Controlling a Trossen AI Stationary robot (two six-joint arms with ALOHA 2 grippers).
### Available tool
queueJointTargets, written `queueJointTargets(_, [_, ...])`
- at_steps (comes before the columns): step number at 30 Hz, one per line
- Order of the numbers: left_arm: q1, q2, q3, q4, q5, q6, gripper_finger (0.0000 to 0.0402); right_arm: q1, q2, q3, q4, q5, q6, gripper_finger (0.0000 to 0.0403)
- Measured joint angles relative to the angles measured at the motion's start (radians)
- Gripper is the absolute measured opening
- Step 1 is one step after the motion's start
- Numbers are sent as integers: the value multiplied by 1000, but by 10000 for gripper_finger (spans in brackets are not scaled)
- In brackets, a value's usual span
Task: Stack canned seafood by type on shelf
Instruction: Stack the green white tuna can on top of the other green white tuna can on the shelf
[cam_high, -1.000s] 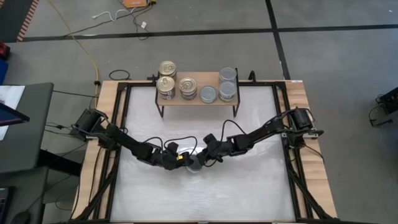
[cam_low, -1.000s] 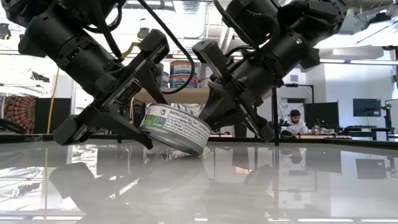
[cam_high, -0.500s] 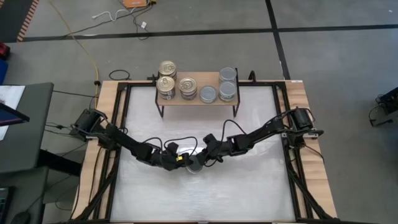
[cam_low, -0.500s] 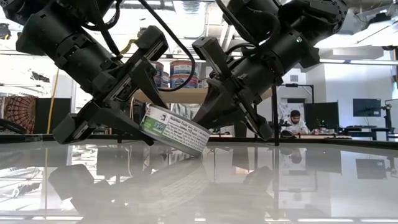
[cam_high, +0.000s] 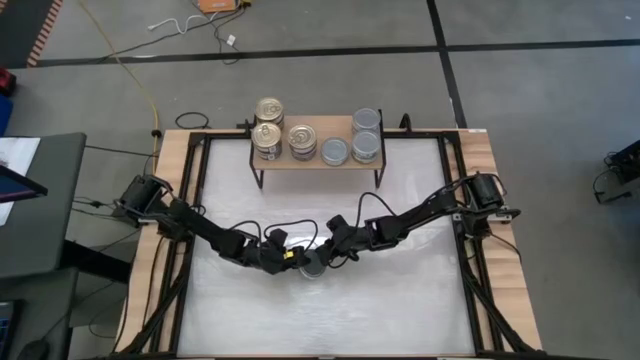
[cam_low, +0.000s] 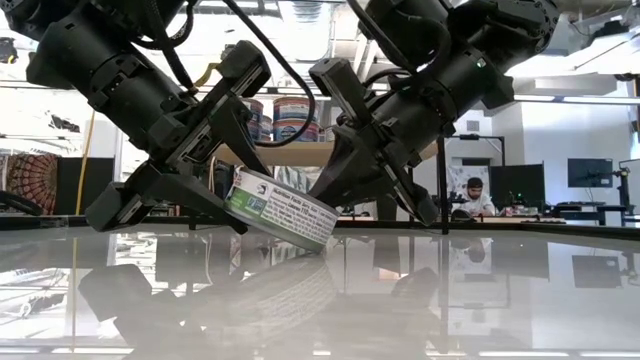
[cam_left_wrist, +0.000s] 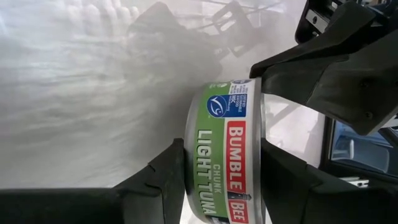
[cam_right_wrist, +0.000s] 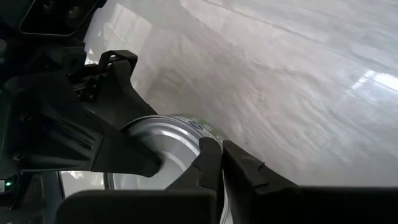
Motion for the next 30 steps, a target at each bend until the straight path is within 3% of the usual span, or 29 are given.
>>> queueJointTargets(30, [5,2,0,12,-16,8,165,0,0,1,-4,0,0,40])
